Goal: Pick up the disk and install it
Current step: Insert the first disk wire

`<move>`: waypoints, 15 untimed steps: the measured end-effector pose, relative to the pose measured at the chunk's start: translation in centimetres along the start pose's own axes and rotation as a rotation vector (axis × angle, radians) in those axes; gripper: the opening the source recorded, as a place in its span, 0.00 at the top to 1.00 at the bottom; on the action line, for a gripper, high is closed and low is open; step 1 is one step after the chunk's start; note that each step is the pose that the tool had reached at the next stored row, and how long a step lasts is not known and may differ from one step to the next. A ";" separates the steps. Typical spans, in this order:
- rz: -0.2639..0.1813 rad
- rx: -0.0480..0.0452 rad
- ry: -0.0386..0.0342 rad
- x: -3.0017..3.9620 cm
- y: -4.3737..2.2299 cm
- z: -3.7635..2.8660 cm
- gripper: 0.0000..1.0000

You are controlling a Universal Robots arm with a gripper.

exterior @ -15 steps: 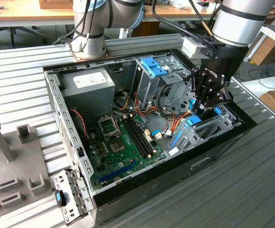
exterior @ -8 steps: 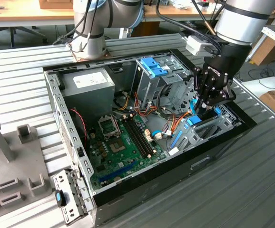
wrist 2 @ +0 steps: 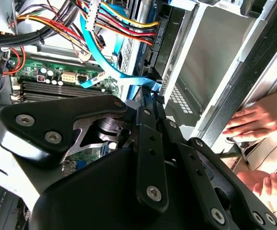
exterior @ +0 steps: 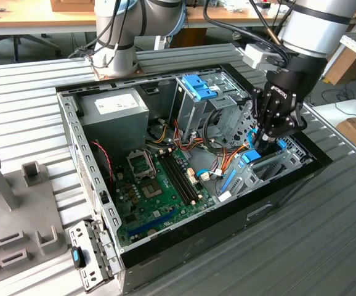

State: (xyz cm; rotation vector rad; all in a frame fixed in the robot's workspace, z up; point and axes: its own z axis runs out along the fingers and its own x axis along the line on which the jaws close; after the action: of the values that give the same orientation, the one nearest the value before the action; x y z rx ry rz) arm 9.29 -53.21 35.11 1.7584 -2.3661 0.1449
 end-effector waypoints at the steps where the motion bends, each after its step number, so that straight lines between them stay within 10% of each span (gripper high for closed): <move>1: 0.008 -0.0035 0.0000 -0.07 -0.01 -0.01 0.85; 14: 0.025 -0.0162 0.0058 -0.53 -0.77 -0.14 0.85; 15: 0.031 -0.0122 0.0247 -0.63 -1.11 -0.17 0.85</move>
State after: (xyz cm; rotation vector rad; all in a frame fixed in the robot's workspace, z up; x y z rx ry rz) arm 10.54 -52.92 35.10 1.7051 -2.3728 0.1554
